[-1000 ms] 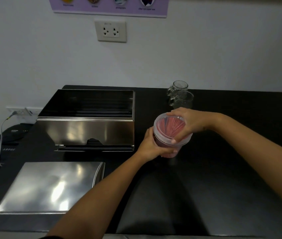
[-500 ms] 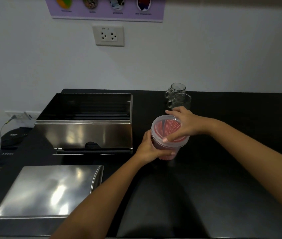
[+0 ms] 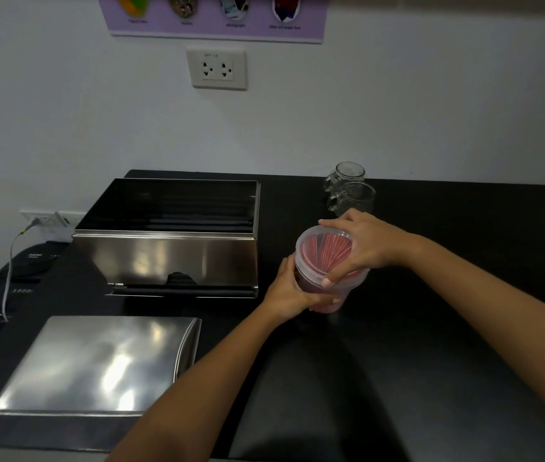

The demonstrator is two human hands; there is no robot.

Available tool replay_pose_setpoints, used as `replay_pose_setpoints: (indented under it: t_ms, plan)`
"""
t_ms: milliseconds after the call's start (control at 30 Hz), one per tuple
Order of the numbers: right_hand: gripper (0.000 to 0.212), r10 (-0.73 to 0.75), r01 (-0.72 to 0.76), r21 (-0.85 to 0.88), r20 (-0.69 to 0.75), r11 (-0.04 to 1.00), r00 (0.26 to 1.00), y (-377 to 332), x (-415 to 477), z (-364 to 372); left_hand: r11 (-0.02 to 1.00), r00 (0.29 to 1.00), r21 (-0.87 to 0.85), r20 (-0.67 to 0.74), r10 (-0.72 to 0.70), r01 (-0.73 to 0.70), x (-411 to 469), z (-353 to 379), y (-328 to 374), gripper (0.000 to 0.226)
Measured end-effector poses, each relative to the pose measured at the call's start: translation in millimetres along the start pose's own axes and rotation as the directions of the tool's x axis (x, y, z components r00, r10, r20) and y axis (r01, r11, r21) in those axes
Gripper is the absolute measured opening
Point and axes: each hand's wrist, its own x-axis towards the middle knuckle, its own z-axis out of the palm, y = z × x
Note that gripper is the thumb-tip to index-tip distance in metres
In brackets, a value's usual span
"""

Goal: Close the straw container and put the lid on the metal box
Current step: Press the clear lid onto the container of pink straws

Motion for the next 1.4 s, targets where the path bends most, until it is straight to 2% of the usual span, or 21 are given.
replay_pose_setpoints:
  t_ms: [167,300,567,733,867,967,1100,1200,1267,1400]
  plan:
    - [0.117,-0.031,0.018,-0.116,-0.106,0.993,0.994,-1,1,8,0.999,0.998,0.043,-0.063,0.021,-0.018,-4,2,1,0.094]
    - [0.116,-0.066,0.049,-0.092,-0.186,0.995,0.98,1,3,16,0.998,0.996,0.06,-0.082,0.036,-0.031,-8,3,3,0.088]
    - [0.121,-0.029,0.023,-0.027,-0.258,0.999,0.966,0,5,24,0.994,0.994,0.096,-0.095,0.062,-0.053,-11,3,8,0.083]
    - [0.12,-0.036,0.031,-0.029,-0.21,0.999,0.977,0,2,22,0.995,0.995,0.066,-0.054,0.08,-0.076,-10,1,11,0.086]
    - [0.121,-0.033,0.032,-0.007,-0.169,0.999,0.985,-1,-2,12,0.99,0.992,0.07,-0.009,0.122,-0.122,-10,-1,19,0.077]
    - [0.122,-0.014,0.015,0.006,-0.136,1.0,0.991,0,-2,12,0.995,0.995,0.069,0.08,0.068,-0.074,-15,-3,17,0.077]
    - [0.125,-0.019,0.019,-0.001,-0.136,1.0,0.99,1,-4,15,0.991,0.992,0.131,0.129,0.003,-0.02,-25,-9,13,0.084]
    - [0.134,-0.016,0.017,0.005,-0.154,1.0,0.988,1,-5,18,0.984,0.989,0.178,0.141,-0.048,0.023,-34,-14,6,0.113]
    - [0.137,-0.001,0.005,0.02,-0.16,1.0,0.987,1,-7,21,0.974,0.986,0.218,0.137,-0.1,0.069,-41,-18,3,0.125]
    - [0.132,0.061,-0.039,0.104,-0.21,0.994,0.976,-1,-13,22,0.957,0.984,0.284,0.145,-0.107,0.062,-53,-29,-3,0.116]
